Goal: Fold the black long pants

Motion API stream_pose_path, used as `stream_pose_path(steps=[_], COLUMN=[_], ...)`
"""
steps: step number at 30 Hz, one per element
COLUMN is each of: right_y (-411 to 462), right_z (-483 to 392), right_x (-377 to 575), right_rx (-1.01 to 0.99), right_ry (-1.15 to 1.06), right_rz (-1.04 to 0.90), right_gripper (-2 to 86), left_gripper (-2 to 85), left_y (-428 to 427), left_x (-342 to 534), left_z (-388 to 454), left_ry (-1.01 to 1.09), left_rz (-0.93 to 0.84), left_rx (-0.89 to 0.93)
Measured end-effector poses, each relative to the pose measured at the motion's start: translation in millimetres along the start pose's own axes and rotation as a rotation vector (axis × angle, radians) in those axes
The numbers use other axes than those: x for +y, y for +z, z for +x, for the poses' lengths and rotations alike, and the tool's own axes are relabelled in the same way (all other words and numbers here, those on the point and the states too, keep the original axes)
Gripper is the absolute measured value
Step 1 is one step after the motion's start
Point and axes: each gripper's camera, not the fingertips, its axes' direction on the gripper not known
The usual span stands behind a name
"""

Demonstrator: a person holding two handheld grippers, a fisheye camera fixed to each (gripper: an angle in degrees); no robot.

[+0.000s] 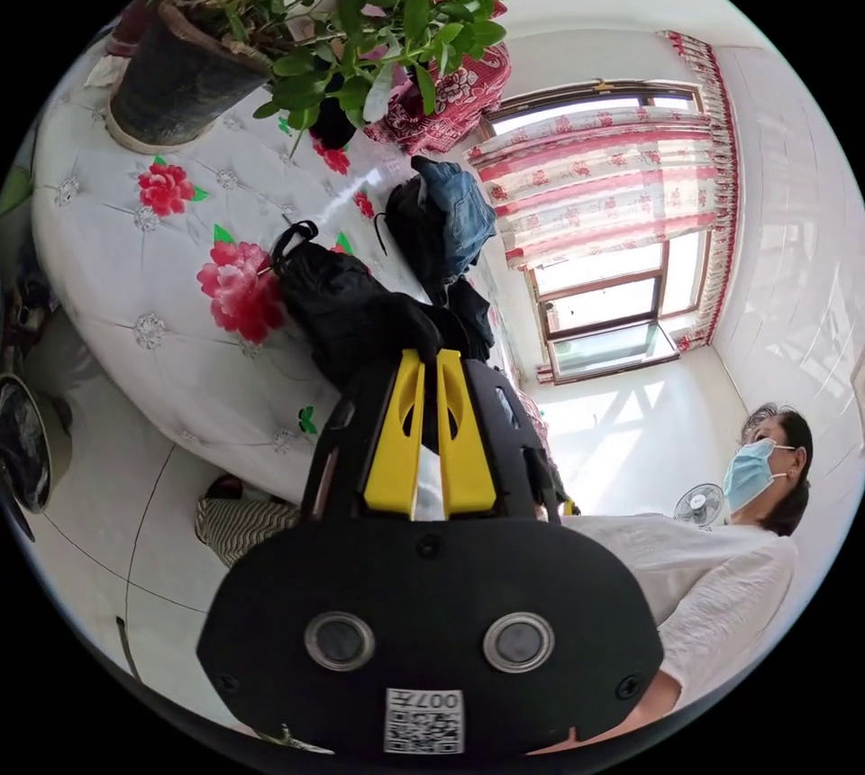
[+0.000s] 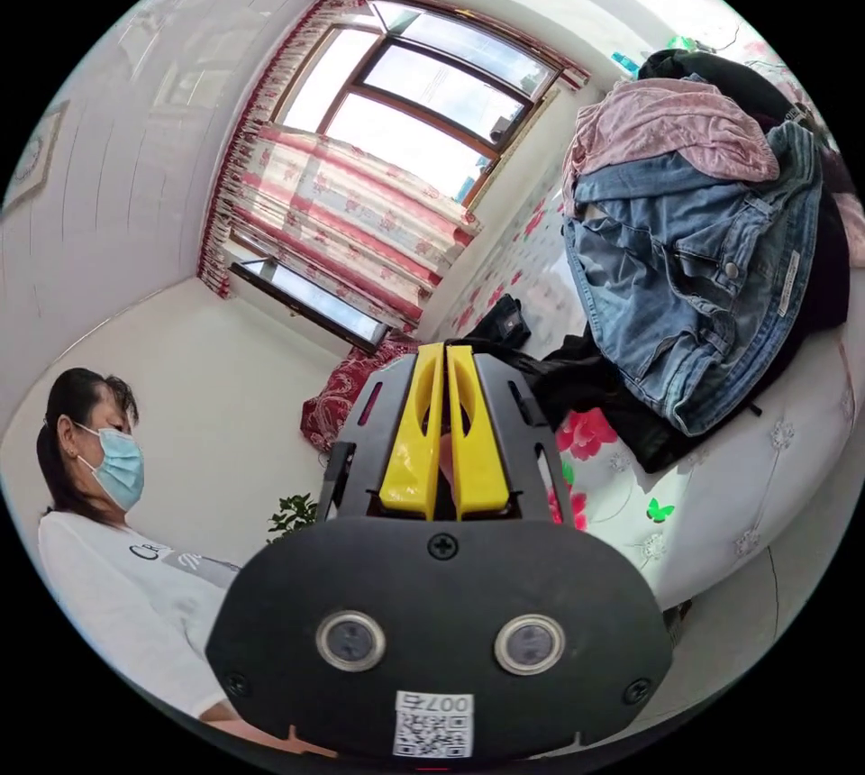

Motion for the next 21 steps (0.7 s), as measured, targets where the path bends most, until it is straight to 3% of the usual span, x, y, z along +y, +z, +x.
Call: stream_pose_path(steps=[6, 12, 21], right_y=[3, 55, 261], right_z=[16, 27, 55], right_x=[6, -16, -105], right_rx=[0.063, 0.123, 0.292], right_ry=[0.081, 0.112, 0.071], right_rz=[-0.013, -0.028, -0.196], right_gripper=[-0.3, -0.2, 1.4], left_gripper=[-0.7, -0.7, 1.6], left_y=[-5, 42, 210], left_x=[12, -32, -160], left_z=[-6, 8, -20], left_ry=[-0.047, -0.014, -0.207], left_rz=[-0.026, -0.049, -0.081], left_rx=[-0.040, -0.031, -0.211])
